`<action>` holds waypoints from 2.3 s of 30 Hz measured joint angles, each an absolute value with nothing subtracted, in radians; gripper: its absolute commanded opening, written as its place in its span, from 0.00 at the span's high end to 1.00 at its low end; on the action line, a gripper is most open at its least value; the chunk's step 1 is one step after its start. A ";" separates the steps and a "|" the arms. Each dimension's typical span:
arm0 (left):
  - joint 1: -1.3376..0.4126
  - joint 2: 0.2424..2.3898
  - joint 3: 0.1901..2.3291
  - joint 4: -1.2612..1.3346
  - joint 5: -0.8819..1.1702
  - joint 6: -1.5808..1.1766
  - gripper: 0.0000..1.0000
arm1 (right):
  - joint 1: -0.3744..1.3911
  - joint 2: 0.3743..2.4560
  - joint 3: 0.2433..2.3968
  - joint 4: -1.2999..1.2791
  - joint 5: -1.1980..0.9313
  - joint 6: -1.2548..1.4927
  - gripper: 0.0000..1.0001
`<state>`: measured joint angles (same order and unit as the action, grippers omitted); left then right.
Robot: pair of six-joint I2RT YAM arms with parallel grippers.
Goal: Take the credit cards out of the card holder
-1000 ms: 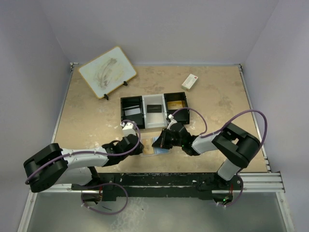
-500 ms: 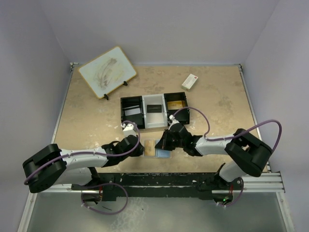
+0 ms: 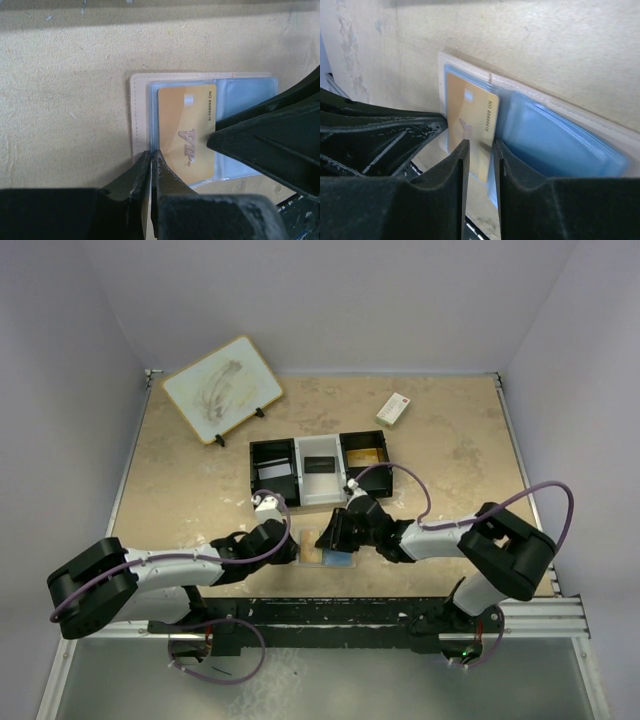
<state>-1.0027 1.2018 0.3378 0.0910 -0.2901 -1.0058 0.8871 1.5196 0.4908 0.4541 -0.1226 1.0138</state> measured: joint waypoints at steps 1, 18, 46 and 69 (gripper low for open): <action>-1.003 1.205 0.338 0.094 -0.289 -1.004 1.00 | 0.894 1.539 0.498 0.467 -0.125 1.024 0.64; -1.003 1.217 0.344 0.097 -0.292 -1.003 1.00 | 0.932 1.507 0.528 0.377 -0.025 1.058 1.00; -1.008 1.148 0.436 -0.047 -0.307 -0.981 0.67 | 0.836 1.389 0.416 0.381 -0.108 1.002 1.00; -1.048 1.391 0.490 0.122 -0.270 -0.958 1.00 | 0.812 1.443 0.379 0.520 -0.171 1.021 0.88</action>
